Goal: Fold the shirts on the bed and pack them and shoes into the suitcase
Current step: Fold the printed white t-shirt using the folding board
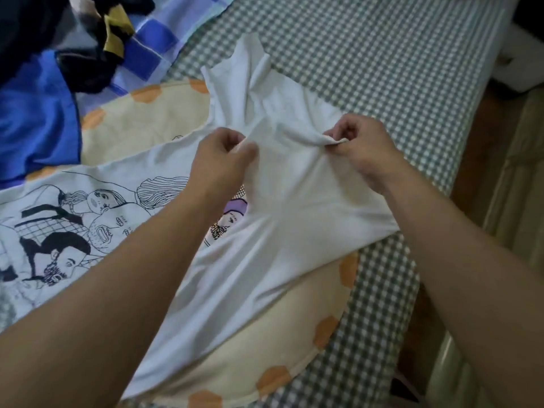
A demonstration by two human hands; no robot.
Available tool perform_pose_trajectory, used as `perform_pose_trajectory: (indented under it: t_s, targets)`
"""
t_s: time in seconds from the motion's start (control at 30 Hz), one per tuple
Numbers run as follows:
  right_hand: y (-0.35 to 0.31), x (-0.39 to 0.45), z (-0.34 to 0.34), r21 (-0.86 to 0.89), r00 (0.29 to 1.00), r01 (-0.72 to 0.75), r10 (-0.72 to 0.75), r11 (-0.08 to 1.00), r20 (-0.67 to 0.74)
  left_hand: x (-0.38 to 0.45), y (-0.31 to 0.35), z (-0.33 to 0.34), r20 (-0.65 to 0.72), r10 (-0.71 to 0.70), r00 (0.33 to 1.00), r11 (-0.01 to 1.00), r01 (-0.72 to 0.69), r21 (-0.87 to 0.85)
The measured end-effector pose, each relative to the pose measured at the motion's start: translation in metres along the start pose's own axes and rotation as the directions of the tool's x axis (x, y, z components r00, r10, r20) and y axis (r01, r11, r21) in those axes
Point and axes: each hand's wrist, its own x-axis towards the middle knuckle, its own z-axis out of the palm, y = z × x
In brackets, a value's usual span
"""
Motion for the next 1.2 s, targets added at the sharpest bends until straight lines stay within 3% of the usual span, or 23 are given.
perform_pose_trajectory:
  t_s: [0.07,0.13,0.2,0.3,0.33,0.43,0.53,0.63,0.8,0.83,0.93,0.97,1.13,1.2]
  targets:
    - [0.001,-0.03,-0.016,0.06,0.999,0.034,-0.033,0.998,-0.005,-0.036,0.008,-0.015,0.222,0.15,0.963,0.982,-0.12,-0.143]
    - [0.018,-0.063,-0.026,-0.036,0.999,0.0,0.001,0.999,0.032,-0.068,-0.008,-0.028,0.48,0.167,0.861,0.971,-0.229,0.073]
    - [0.045,-0.091,-0.032,-0.207,0.991,-0.106,0.121,0.973,0.058,-0.084,-0.043,-0.036,0.593,0.118,0.796,0.853,-0.387,0.35]
    - [0.087,-0.113,-0.043,-0.428,0.986,-0.14,0.167,0.893,0.027,-0.086,-0.09,-0.037,0.558,0.17,0.812,0.581,-0.54,0.609]
    - [0.093,-0.111,-0.047,-0.467,0.989,-0.137,0.148,0.874,-0.013,-0.083,-0.098,-0.037,0.533,0.179,0.827,0.539,-0.536,0.65]
    - [0.095,-0.086,-0.053,-0.596,0.986,-0.119,0.021,0.794,-0.168,-0.071,-0.109,-0.033,0.409,0.231,0.883,0.499,-0.469,0.729]
    - [0.084,-0.051,-0.045,-0.64,0.994,-0.074,0.002,0.764,-0.112,-0.059,-0.105,-0.02,0.354,0.289,0.889,0.449,-0.452,0.771]
    - [0.08,-0.024,-0.039,-0.631,0.998,-0.048,0.058,0.774,-0.005,-0.046,-0.102,-0.008,0.364,0.349,0.864,0.439,-0.493,0.751]
    - [0.072,-0.005,-0.038,-0.581,0.994,0.035,0.03,0.813,0.102,-0.034,-0.092,0.0,0.495,0.42,0.761,0.407,-0.646,0.646]
    - [0.071,-0.002,-0.038,-0.554,0.994,0.038,0.023,0.831,0.103,-0.034,-0.091,0.001,0.489,0.414,0.768,0.431,-0.639,0.638]
    - [0.07,0.006,-0.037,-0.515,0.997,-0.065,0.072,0.855,-0.007,-0.031,-0.09,0.005,0.241,0.236,0.941,0.674,-0.337,0.658]
    - [0.072,0.009,-0.034,-0.544,0.996,-0.087,0.077,0.835,-0.041,-0.03,-0.091,0.008,0.168,0.173,0.97,0.712,-0.241,0.659]
    - [0.086,-0.011,-0.029,-0.661,0.952,-0.161,-0.061,0.733,-0.3,-0.04,-0.089,0.013,0.113,0.148,0.983,0.596,-0.18,0.782]
    - [0.091,-0.04,-0.038,-0.71,0.898,-0.238,-0.129,0.662,-0.421,-0.052,-0.089,0.009,0.119,0.251,0.961,0.533,-0.239,0.812]
